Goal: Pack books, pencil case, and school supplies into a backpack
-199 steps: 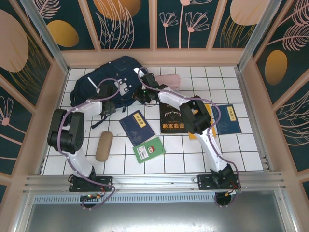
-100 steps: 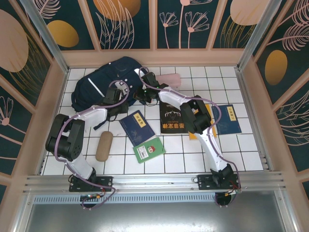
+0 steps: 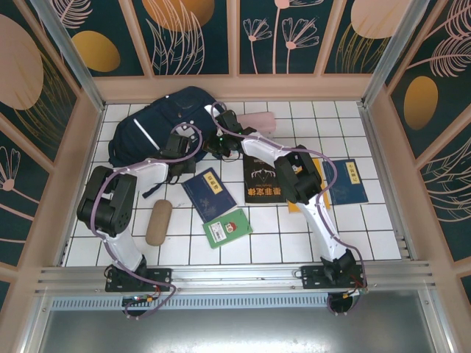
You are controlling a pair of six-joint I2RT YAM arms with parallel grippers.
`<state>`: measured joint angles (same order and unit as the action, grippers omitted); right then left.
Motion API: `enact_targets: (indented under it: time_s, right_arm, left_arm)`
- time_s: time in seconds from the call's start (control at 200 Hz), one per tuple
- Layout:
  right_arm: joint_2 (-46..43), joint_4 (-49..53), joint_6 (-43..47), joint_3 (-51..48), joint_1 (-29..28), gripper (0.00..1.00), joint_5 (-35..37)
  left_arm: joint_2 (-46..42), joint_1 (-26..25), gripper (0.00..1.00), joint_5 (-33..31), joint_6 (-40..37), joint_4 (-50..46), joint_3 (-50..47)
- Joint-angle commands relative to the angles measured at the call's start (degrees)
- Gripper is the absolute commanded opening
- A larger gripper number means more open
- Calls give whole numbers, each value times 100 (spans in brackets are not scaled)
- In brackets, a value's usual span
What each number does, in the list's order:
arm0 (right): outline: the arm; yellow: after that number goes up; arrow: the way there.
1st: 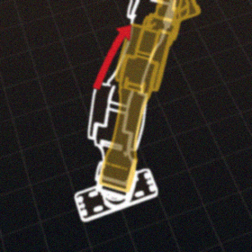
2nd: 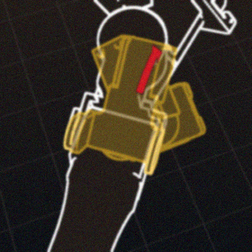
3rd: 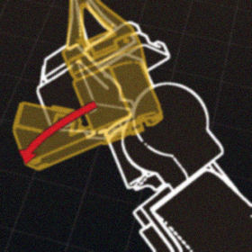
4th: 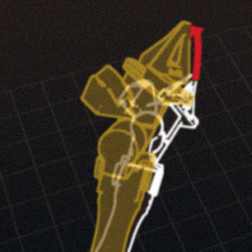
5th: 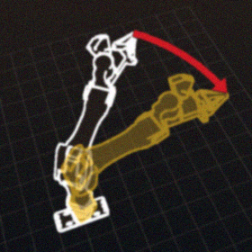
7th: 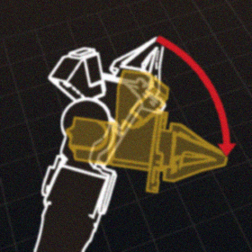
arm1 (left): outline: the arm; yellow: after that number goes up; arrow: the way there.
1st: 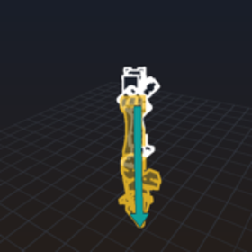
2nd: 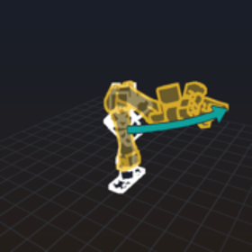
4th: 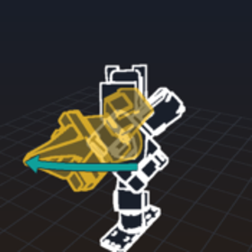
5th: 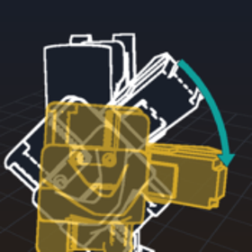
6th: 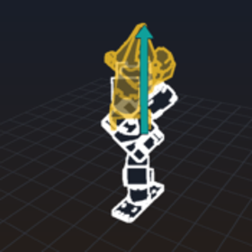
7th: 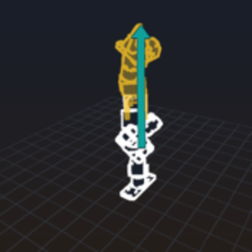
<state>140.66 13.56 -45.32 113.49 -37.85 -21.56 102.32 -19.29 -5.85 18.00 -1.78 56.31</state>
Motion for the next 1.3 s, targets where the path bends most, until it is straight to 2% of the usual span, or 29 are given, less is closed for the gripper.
enact_targets:
  time_s: [0.0,0.145,0.555,0.76,1.296]
  right_arm:
    - [190,-142,28,202,-48,0,-160]
    - [190,-143,29,189,-45,0,-155]
    - [182,-196,-2,200,-39,0,-164]
    - [172,-205,-12,173,-41,0,-180]
    - [155,-196,-21,129,-41,0,-182]
  left_arm:
    - [202,13,29,-342,-174,-192,151]
    - [264,13,28,-317,-165,-326,167]
    - [-652,13,29,-83,272,-235,-364]
    - [-520,10,29,-9,333,-97,-577]
    - [164,13,31,-99,104,-94,-107]
